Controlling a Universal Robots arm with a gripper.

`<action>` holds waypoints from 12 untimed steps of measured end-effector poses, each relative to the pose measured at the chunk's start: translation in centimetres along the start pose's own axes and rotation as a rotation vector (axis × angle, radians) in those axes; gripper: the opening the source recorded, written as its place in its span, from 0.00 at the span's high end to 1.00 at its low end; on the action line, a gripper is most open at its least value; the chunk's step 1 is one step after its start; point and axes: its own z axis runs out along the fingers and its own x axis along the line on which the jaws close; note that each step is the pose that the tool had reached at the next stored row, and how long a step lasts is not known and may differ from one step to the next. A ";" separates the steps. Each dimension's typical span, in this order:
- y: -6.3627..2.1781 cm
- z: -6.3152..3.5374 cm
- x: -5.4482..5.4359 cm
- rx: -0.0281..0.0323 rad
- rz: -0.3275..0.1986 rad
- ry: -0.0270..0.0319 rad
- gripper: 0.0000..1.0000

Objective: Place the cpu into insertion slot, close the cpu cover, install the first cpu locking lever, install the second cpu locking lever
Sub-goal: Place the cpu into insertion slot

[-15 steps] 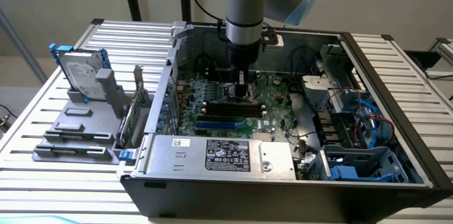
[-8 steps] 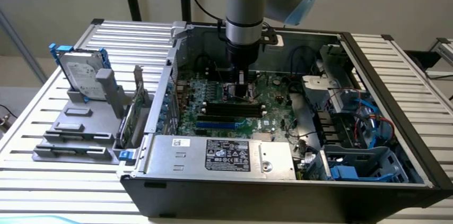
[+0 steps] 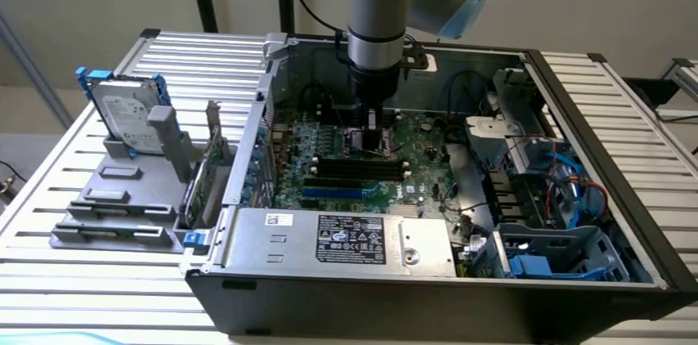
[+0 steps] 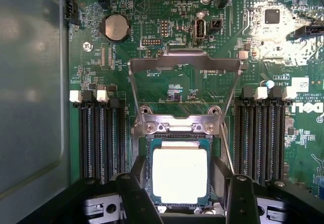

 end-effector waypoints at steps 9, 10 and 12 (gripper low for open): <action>0.05 -1.39 0.0 0.0046 0.000 -0.0001 0.38; -0.02 -1.54 0.0 0.0047 0.000 -0.0002 0.40; -0.27 -1.79 0.0 0.0047 0.000 -0.0002 0.46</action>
